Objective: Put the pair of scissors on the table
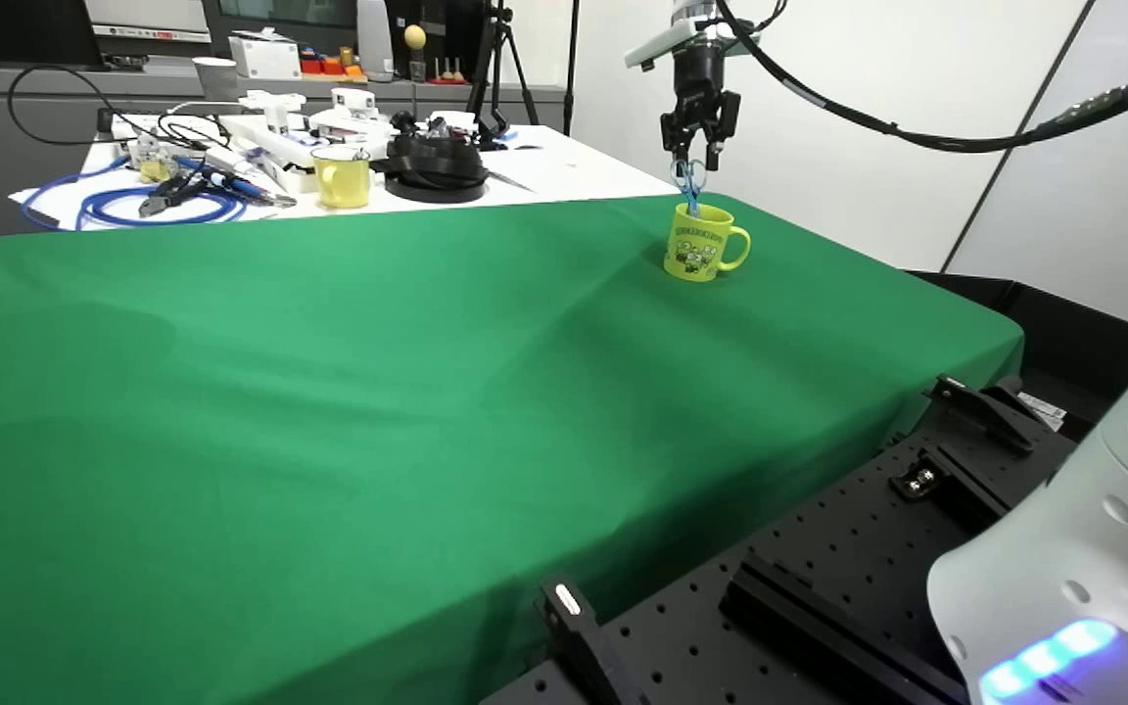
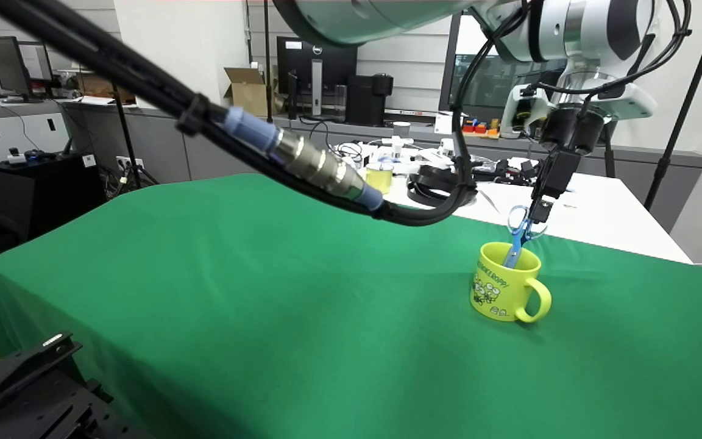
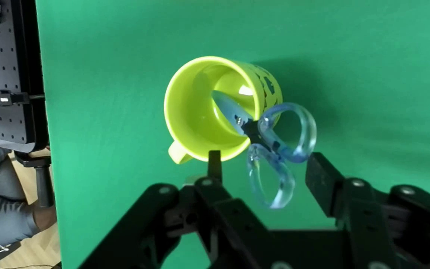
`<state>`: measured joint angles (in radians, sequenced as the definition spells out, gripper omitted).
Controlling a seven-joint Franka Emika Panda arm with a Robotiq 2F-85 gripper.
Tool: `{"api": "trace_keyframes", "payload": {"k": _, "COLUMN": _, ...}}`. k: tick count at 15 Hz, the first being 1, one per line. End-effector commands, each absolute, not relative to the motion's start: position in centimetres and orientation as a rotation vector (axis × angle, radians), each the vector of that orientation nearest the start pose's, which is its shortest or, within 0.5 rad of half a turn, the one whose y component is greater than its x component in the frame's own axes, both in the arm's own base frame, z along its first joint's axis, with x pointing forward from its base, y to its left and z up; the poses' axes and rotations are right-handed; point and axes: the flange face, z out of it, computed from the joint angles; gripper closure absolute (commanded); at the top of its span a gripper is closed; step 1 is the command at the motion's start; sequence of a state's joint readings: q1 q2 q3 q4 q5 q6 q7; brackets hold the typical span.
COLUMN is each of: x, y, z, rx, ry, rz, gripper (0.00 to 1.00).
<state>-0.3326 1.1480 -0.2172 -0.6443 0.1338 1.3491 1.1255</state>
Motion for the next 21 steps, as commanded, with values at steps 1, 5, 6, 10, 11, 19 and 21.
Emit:
{"api": "trace_keyframes", "payload": {"k": 1, "x": 68.7, "y": -30.5, "z": 25.5, "rx": -2.320, "ry": 2.348, "rz": 0.616, "gripper": 0.68}}
{"api": "trace_keyframes", "payload": {"k": 5, "x": 68.8, "y": -30.0, "z": 25.6, "rx": -2.319, "ry": 2.347, "rz": 0.633, "gripper": 0.95}}
{"api": "trace_keyframes", "payload": {"k": 6, "x": 68.8, "y": -29.7, "z": 25.8, "rx": -2.320, "ry": 2.340, "rz": 0.646, "gripper": 0.99}}
{"api": "trace_keyframes", "payload": {"k": 10, "x": 68.4, "y": -28.3, "z": 28.3, "rx": -2.336, "ry": 2.281, "rz": 0.741, "gripper": 0.97}}
{"api": "trace_keyframes", "payload": {"k": 11, "x": 68.4, "y": -27.7, "z": 29.3, "rx": -2.342, "ry": 2.259, "rz": 0.758, "gripper": 0.97}}
{"api": "trace_keyframes", "payload": {"k": 19, "x": 69.1, "y": -23.1, "z": 39.1, "rx": -2.467, "ry": 2.063, "rz": 0.658, "gripper": 0.97}}
{"api": "trace_keyframes", "payload": {"k": 21, "x": 69.3, "y": -21.6, "z": 40.8, "rx": -2.509, "ry": 2.012, "rz": 0.633, "gripper": 0.97}}
